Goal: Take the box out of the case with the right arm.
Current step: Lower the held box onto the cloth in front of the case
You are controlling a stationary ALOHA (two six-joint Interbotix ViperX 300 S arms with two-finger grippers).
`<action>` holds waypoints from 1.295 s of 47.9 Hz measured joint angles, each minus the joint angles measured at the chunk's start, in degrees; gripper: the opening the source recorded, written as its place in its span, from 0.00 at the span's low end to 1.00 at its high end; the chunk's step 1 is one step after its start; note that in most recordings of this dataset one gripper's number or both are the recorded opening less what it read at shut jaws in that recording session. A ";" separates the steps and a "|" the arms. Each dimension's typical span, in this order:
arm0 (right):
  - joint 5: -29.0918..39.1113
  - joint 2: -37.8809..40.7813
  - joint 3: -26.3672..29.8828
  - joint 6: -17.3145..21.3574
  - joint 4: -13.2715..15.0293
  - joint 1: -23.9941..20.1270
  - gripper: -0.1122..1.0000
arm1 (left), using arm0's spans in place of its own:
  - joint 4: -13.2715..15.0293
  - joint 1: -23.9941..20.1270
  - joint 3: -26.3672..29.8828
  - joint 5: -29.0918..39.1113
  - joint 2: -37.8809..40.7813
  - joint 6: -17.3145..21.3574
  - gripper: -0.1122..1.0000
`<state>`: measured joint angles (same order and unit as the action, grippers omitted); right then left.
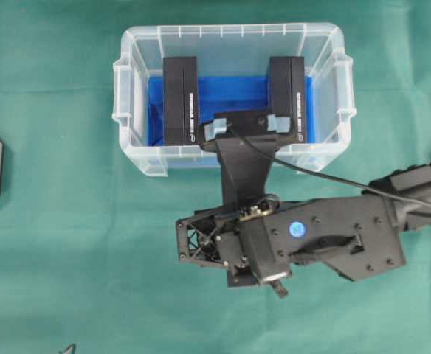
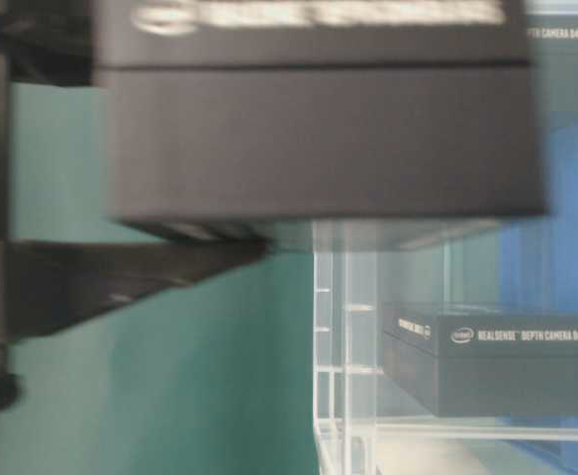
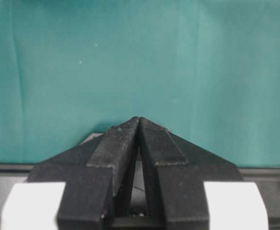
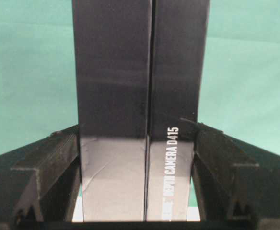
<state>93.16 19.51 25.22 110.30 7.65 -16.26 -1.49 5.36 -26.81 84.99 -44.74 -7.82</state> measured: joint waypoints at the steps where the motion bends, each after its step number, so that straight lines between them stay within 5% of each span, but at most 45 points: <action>1: -0.97 -0.09 -0.70 0.00 -0.09 0.00 0.68 | 0.00 0.00 0.00 0.09 0.00 0.00 0.12; 30: -22.15 0.00 -18.37 4.04 -2.02 0.09 0.68 | 0.00 0.00 0.09 0.00 0.00 0.00 0.12; 59: -22.41 0.00 -20.92 3.96 -2.11 0.00 0.69 | 0.00 0.00 0.09 0.09 0.00 0.00 0.12; 62: -22.59 0.00 -20.92 3.96 -2.11 0.09 0.75 | 0.00 0.00 0.00 0.09 0.00 0.00 0.12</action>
<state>70.58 19.51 4.31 114.26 5.54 -16.17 -1.49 5.36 -26.81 85.08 -44.74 -7.82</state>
